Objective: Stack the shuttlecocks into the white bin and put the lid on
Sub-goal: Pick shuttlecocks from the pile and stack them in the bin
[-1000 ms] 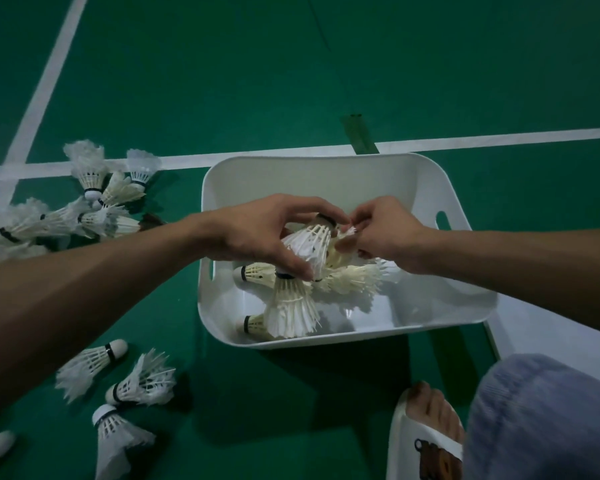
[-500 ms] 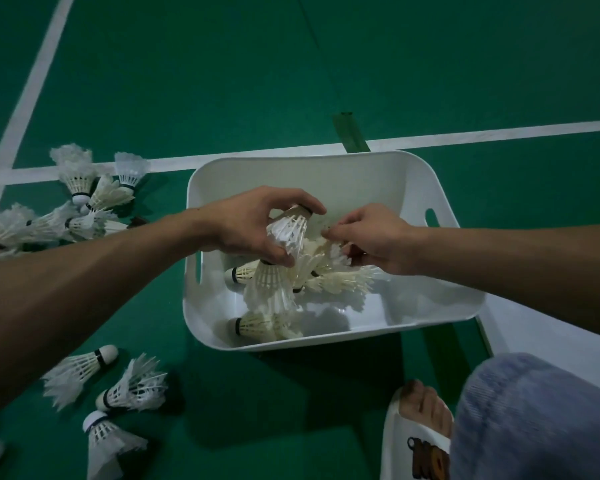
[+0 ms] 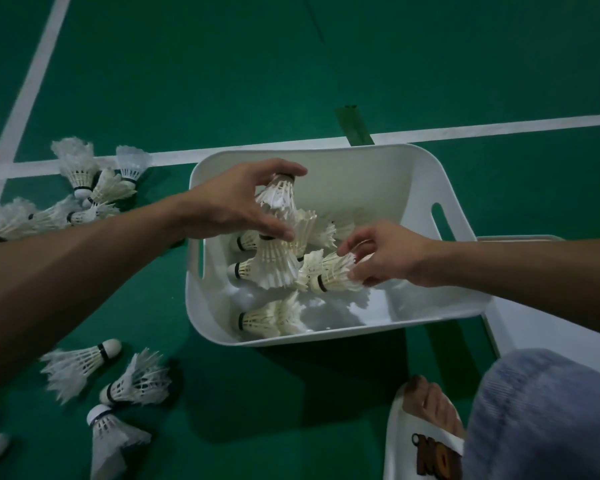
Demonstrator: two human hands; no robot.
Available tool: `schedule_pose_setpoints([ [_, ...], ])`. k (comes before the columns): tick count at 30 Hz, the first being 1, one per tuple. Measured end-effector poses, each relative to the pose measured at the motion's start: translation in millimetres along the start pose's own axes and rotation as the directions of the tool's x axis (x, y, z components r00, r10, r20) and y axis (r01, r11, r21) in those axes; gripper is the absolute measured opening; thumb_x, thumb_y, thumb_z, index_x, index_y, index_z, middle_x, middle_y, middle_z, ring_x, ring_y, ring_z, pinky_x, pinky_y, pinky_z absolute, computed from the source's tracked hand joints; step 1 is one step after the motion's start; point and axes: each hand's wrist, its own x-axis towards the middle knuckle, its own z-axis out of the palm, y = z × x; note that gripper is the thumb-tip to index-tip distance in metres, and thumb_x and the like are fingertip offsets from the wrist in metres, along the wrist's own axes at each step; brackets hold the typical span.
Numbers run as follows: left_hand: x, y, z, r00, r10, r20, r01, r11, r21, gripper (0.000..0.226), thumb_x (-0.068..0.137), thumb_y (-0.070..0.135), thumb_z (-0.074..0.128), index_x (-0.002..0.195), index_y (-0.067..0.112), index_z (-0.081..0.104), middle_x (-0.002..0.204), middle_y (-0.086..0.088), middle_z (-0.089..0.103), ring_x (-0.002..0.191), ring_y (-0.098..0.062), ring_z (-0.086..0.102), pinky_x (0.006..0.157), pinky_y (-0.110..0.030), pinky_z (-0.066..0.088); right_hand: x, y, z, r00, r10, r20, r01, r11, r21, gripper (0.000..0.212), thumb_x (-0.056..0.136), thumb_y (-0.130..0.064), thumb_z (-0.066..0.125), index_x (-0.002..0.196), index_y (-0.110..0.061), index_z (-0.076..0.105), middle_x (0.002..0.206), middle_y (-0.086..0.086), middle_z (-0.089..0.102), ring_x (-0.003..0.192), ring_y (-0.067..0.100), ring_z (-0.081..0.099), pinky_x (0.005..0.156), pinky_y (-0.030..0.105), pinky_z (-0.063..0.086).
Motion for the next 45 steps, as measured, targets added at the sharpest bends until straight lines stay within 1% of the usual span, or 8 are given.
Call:
schedule_pose_setpoints([
  [9, -1, -2, -1, 1.000, -0.016, -0.007, 0.016, 1.000, -0.026, 0.094, 0.055, 0.034, 0.083, 0.139, 0.037, 0.042, 0.145, 0.012, 0.042, 0.127, 0.000, 0.029, 0.104, -0.026, 0.029, 0, 4, 20, 0.996, 0.034, 0.078, -0.025, 0.993, -0.117, 0.034, 0.075, 0.013, 0.070, 0.101, -0.007, 0.062, 0.093, 0.018, 0.062, 0.073, 0.027, 0.064, 0.066, 0.036, 0.061],
  [20, 3, -6, 0, 0.998, -0.017, -0.053, 0.011, 0.994, -0.112, 0.092, 0.056, 0.027, 0.084, 0.139, 0.034, 0.043, 0.143, 0.012, 0.043, 0.123, 0.001, 0.031, 0.077, 0.000, 0.032, 20, 17, 57, 0.990, 0.118, 0.083, -0.116, 0.993, -0.028, 0.041, 0.072, 0.023, 0.065, 0.078, -0.012, 0.045, 0.072, 0.009, 0.048, 0.061, 0.020, 0.053, 0.073, 0.045, 0.059],
  [23, 4, -7, 0, 0.998, -0.016, -0.061, 0.009, 0.993, -0.119, 0.094, 0.054, 0.031, 0.083, 0.139, 0.033, 0.043, 0.143, 0.011, 0.042, 0.123, 0.000, 0.031, 0.079, -0.001, 0.035, 25, 17, 69, 0.989, 0.136, 0.050, -0.136, 0.991, -0.008, 0.046, 0.069, 0.027, 0.060, 0.073, -0.014, 0.040, 0.071, 0.009, 0.044, 0.061, 0.020, 0.047, 0.070, 0.044, 0.056],
  [26, 5, -8, 2, 0.998, -0.010, -0.070, 0.000, 0.990, -0.141, 0.092, 0.056, 0.027, 0.083, 0.139, 0.031, 0.044, 0.139, 0.012, 0.043, 0.121, 0.001, 0.031, 0.067, 0.006, 0.037, 26, 15, 71, 0.989, 0.142, 0.028, -0.143, 0.990, 0.018, 0.047, 0.070, 0.028, 0.058, 0.070, -0.015, 0.038, 0.070, 0.009, 0.041, 0.059, 0.020, 0.045, 0.063, 0.039, 0.056],
  [32, 4, -13, 1, 0.997, -0.001, -0.076, -0.008, 0.993, -0.119, 0.090, 0.060, 0.025, 0.085, 0.139, 0.032, 0.043, 0.142, 0.010, 0.043, 0.122, 0.000, 0.032, 0.075, 0.002, 0.034, 24, 13, 66, 0.991, 0.135, 0.019, -0.136, 0.990, 0.043, 0.047, 0.072, 0.026, 0.060, 0.067, -0.014, 0.037, 0.067, 0.008, 0.040, 0.055, 0.019, 0.048, 0.058, 0.036, 0.058],
  [40, 5, -14, 4, 0.996, 0.009, -0.085, -0.020, 0.992, -0.126, 0.088, 0.062, 0.024, 0.086, 0.139, 0.030, 0.043, 0.139, 0.010, 0.045, 0.121, 0.000, 0.033, 0.071, 0.007, 0.034, 29, 17, 85, 0.993, 0.114, 0.036, -0.108, 0.985, -0.135, 0.043, 0.071, 0.021, 0.063, 0.067, -0.015, 0.041, 0.065, 0.006, 0.045, 0.061, 0.021, 0.051, 0.076, 0.046, 0.059],
  [42, 6, -14, 5, 0.996, 0.002, -0.092, -0.016, 0.988, -0.153, 0.087, 0.063, 0.022, 0.086, 0.139, 0.029, 0.043, 0.137, 0.011, 0.044, 0.121, -0.001, 0.033, 0.069, 0.007, 0.035, 27, 19, 85, 0.992, 0.114, 0.055, -0.099, 0.968, -0.229, 0.039, 0.071, 0.015, 0.068, 0.068, -0.016, 0.044, 0.067, 0.005, 0.048, 0.066, 0.022, 0.053, 0.079, 0.041, 0.059],
  [45, 8, -12, 8, 0.994, -0.016, -0.109, -0.002, 0.986, -0.165, 0.088, 0.062, 0.024, 0.085, 0.139, 0.028, 0.043, 0.139, 0.009, 0.044, 0.120, -0.001, 0.035, 0.083, -0.002, 0.036, 21, 13, 81, 0.990, 0.102, 0.099, -0.062, 0.936, -0.345, 0.038, 0.069, 0.005, 0.076, 0.072, -0.017, 0.046, 0.067, 0.001, 0.051, 0.060, 0.015, 0.050, 0.053, 0.018, 0.049],
])
